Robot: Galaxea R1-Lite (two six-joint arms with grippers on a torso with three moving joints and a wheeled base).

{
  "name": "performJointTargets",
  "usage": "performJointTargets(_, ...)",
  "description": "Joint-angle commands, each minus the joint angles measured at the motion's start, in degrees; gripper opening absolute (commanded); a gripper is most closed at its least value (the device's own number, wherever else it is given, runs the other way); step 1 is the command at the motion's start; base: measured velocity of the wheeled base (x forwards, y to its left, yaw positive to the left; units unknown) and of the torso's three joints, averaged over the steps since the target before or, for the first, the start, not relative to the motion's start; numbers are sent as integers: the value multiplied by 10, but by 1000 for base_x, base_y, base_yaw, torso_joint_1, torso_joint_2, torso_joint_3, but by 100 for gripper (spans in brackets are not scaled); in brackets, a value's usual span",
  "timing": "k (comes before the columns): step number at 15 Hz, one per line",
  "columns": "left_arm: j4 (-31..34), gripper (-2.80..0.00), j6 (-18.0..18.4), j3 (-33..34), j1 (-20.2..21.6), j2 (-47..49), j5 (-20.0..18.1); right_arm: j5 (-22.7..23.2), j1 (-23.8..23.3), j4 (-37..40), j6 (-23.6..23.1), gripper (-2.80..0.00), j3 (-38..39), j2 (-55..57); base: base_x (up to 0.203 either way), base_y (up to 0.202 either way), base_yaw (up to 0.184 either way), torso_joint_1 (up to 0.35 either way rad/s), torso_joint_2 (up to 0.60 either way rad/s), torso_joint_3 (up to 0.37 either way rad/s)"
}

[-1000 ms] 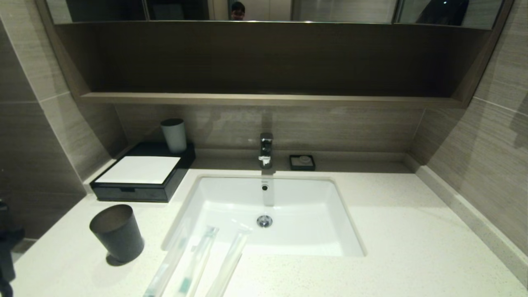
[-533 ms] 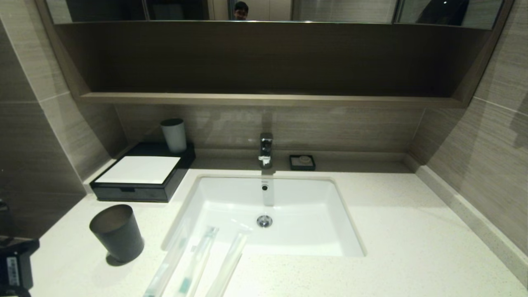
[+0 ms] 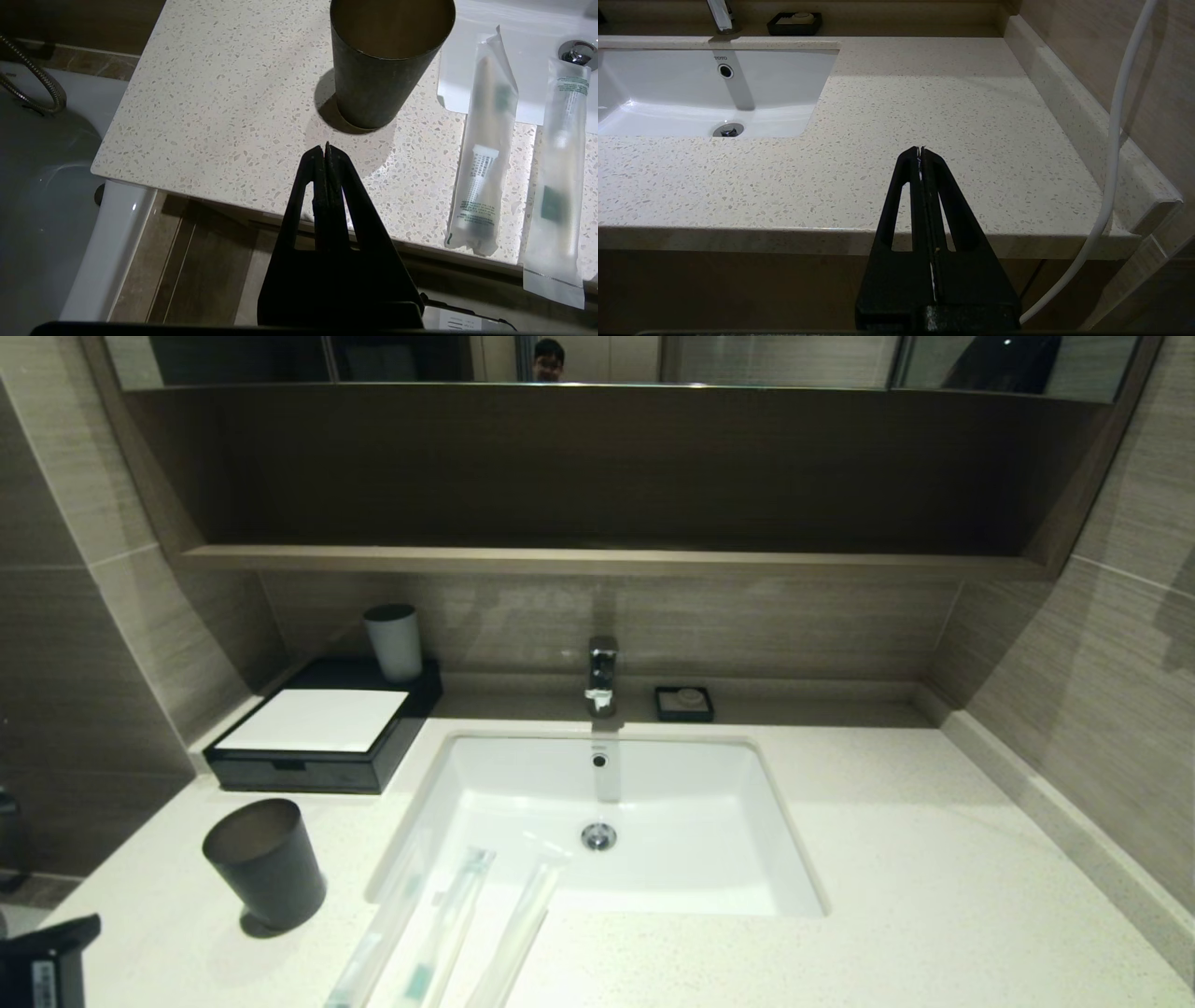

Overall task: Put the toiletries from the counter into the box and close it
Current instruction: Pick up the cup

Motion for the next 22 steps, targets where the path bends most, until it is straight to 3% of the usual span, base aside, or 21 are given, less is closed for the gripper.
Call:
performJointTargets(1,0,-280,3,4,-3,-9,-3,0,0,0,0,-280,1,0,0,0,0,0,0,0)
performJointTargets(12,-4,-280,11,36,-2,-1,0,0,0,0,0,-280,1,0,0,0,0,0,0,0)
performJointTargets(13,-8,0,11,38,0,1,0,0,0,0,0,-280,1,0,0,0,0,0,0,0)
performJointTargets(15,-8,0,13,39,2,6,7,0,0,0,0,-280,1,0,0,0,0,0,0,0)
performJointTargets(18,-9,0,18,37,3,35,56,0,0,0,0,-280,1,0,0,0,0,0,0,0)
performJointTargets(22,-17,0,9,41,3,69,51,0,0,0,0,-280,1,0,0,0,0,0,0,0)
